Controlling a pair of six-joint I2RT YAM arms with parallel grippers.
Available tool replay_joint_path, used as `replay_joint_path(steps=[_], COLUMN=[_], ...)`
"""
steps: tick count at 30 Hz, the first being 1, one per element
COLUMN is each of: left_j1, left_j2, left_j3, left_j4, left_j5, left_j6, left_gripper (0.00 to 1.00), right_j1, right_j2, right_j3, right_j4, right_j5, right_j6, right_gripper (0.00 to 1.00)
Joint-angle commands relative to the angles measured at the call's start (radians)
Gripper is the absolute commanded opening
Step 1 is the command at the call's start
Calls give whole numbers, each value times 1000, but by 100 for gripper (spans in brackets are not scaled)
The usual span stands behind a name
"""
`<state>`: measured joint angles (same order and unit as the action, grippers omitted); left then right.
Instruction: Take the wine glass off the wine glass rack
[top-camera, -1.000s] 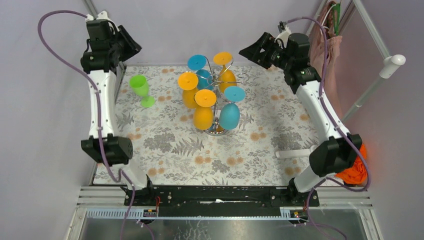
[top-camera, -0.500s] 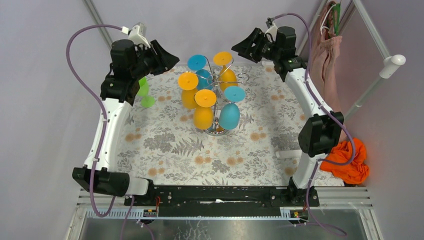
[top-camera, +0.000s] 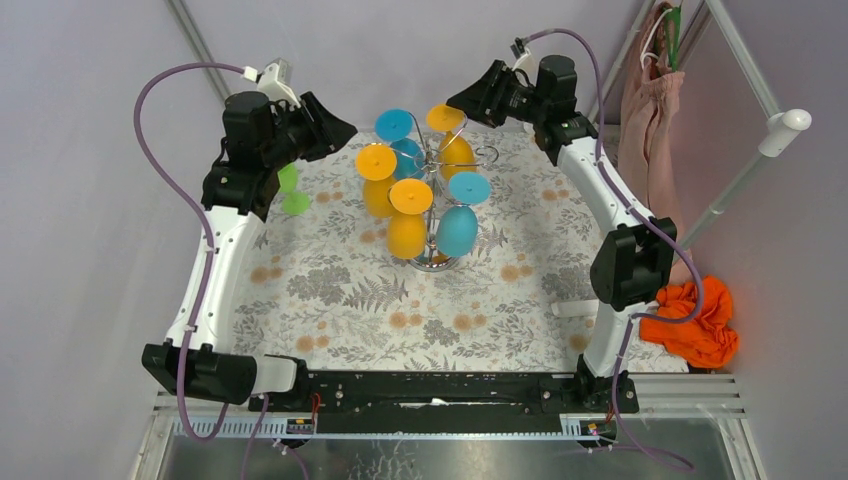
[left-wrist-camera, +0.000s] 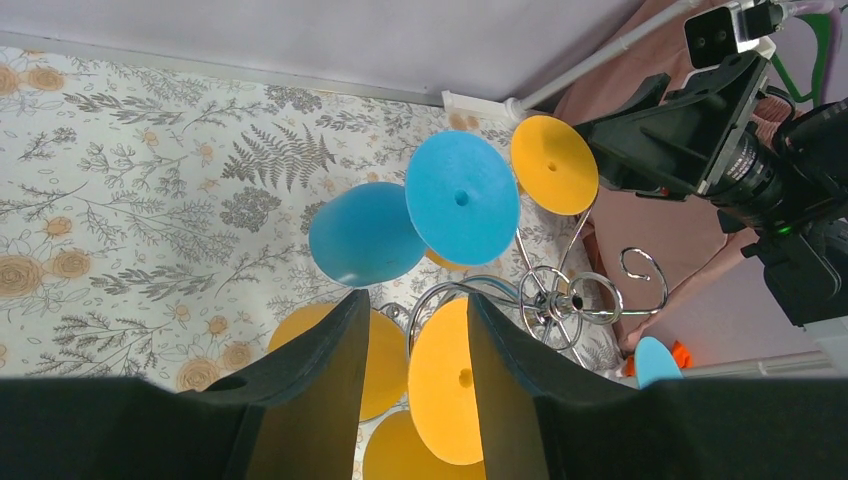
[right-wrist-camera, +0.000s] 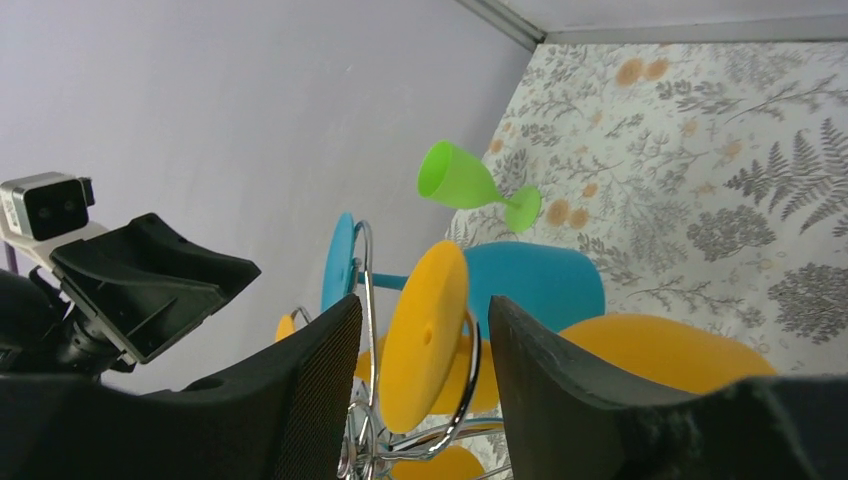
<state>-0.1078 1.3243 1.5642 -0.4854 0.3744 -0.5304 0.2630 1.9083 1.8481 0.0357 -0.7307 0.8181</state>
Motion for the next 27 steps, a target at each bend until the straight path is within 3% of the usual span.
replay_joint_path(steps=[1,6,13,25,27], left_j1=[1,0,0,0,-1], left_j2=[-20,-23,-31,-34,-35], left_j3=[-24,-42,-57,-68,-74], left_j4=[54,57,62,74,78], left_j5=[-17,-11,0,19,20], left_j6=[-2,0,1,1,0], left_gripper=[48,48,48,48,48], right_j1=[21,24,23,24,23], right_j2=[-11,-28,-16,18,22], right_j3=[21,-21,17,111,109], right_j4=[9,22,-5,-142,-141], right_j5=[-63,-37,3,83,78], right_j6=[8,-6,-32,-137,-134], right_gripper=[55,43,37,39,31])
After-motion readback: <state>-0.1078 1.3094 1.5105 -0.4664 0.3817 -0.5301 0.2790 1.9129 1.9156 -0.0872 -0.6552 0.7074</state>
